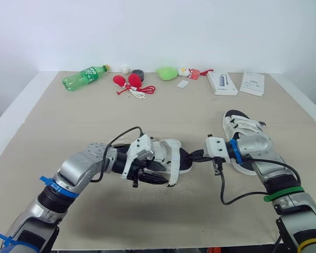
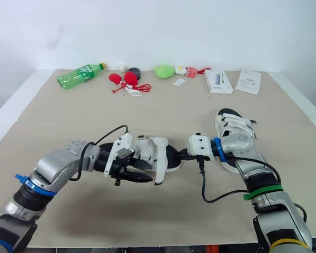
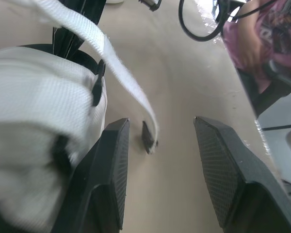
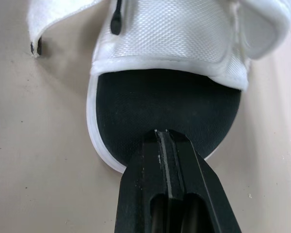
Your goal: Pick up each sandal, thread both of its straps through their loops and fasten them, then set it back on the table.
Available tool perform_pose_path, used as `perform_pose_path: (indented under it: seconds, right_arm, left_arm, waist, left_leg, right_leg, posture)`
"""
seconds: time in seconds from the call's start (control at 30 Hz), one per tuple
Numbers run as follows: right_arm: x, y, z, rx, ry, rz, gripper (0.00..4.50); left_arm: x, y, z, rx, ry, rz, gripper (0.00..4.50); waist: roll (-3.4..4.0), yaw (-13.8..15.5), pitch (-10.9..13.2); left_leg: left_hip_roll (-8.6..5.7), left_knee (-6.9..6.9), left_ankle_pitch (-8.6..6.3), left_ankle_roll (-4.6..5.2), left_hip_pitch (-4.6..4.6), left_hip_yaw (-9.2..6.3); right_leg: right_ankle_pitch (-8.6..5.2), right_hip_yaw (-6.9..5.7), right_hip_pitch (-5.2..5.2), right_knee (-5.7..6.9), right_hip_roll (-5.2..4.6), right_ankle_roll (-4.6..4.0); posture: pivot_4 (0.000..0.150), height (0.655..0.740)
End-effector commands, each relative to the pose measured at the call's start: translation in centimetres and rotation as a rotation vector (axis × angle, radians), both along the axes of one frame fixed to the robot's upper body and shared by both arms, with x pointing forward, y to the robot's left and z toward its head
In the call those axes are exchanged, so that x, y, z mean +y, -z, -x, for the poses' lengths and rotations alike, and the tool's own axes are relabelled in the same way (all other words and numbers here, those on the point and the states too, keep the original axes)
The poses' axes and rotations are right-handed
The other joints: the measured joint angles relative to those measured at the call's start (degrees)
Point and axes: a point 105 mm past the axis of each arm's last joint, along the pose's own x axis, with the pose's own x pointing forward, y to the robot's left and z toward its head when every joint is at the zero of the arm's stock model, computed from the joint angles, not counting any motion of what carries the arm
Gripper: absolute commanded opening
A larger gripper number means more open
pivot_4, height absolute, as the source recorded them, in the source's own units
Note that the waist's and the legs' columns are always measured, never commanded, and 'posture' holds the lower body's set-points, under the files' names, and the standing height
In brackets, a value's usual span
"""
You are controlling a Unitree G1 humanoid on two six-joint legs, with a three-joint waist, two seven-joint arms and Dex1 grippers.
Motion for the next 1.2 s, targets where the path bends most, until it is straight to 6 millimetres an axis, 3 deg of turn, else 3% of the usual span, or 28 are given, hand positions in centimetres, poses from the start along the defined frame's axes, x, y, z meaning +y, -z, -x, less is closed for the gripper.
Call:
perform_pose_path:
  seconds: [0.03, 0.53, 0.67, 0.73, 0.87, 1.03, 1.2]
  right_arm:
    - [-0.2, 0.9, 0.5, 0.031, -0.01, 0.038, 0.0]
    - [-0.3, 1.0, 0.4, 0.028, 0.006, 0.033, 0.0]
    - [-0.3, 0.9, 0.4, 0.025, 0.009, 0.033, 0.0]
    - [-0.4, 0.8, 0.3, 0.023, 0.011, 0.034, 0.0]
    - [-0.6, 0.8, 0.4, 0.024, 0.015, 0.036, 0.0]
    - [-1.0, 0.7, 0.4, 0.024, 0.023, 0.041, 0.0]
    - [-0.8, 0.7, 0.3, 0.02, 0.025, 0.04, 0.0]
  left_arm:
    - [-0.7, -0.3, -0.1, -0.07, 0.029, -0.017, 2.17]
    - [-2.4, 1.5, 0.1, 0.047, -0.01, -0.059, 2.17]
    - [-2.6, 1.4, 0.1, 0.093, -0.02, -0.046, 0.33]
    - [-2.7, 1.2, -0.2, 0.122, -0.041, -0.03, 0.06]
    - [-1.7, -1.2, 0.1, 0.211, 0.014, 0.047, 0.06]
    - [0.9, -6.0, 0.4, 0.376, 0.141, 0.136, 0.06]
    - [1.2, -8.2, -2.9, 0.406, 0.069, 0.175, 0.06]
  waist:
    - [0.0, 0.0, 0.0]
    - [0.0, -0.01, -0.01]
    - [0.0, -0.01, -0.01]
    - [0.0, -0.01, -0.01]
    - [-0.01, -0.01, -0.01]
    - [-0.02, -0.03, 0.03]
    - [-0.03, -0.02, 0.03]
  left_leg:
    - [0.0, 0.0, 0.0, 0.0, 0.0, 0.0]
    - [-0.08, -0.09, 0.0, 0.0, 0.01, -0.01]
    - [-0.09, -0.08, 0.0, 0.0, 0.01, -0.01]
    - [-0.09, -0.08, 0.0, 0.0, 0.01, -0.03]
    - [-0.09, -0.08, 0.01, 0.01, 0.01, -0.03]
    - [-0.06, -0.13, 0.01, 0.0, -0.05, -0.08]
    - [-0.16, -0.17, 0.0, 0.0, -0.03, -0.09]
  right_leg:
    - [0.0, 0.0, 0.0, 0.0, 0.0, 0.0]
    - [-0.03, 0.02, 0.01, -0.03, -0.09, 0.03]
    - [-0.03, 0.01, 0.01, -0.03, -0.09, 0.04]
    - [-0.03, 0.0, 0.01, -0.03, -0.09, 0.03]
    - [-0.03, -0.02, 0.01, -0.03, -0.11, 0.03]
    - [-0.04, -0.07, -0.09, -0.05, -0.02, 0.0]
    - [-0.12, -0.07, -0.03, -0.08, -0.08, 0.08]
  posture:
    - [0.15, 0.74]
    - [0.15, 0.74]
    - [0.15, 0.74]
    - [0.15, 0.74]
    - [0.15, 0.74]
    - [0.15, 0.74]
    - [0.15, 0.74]
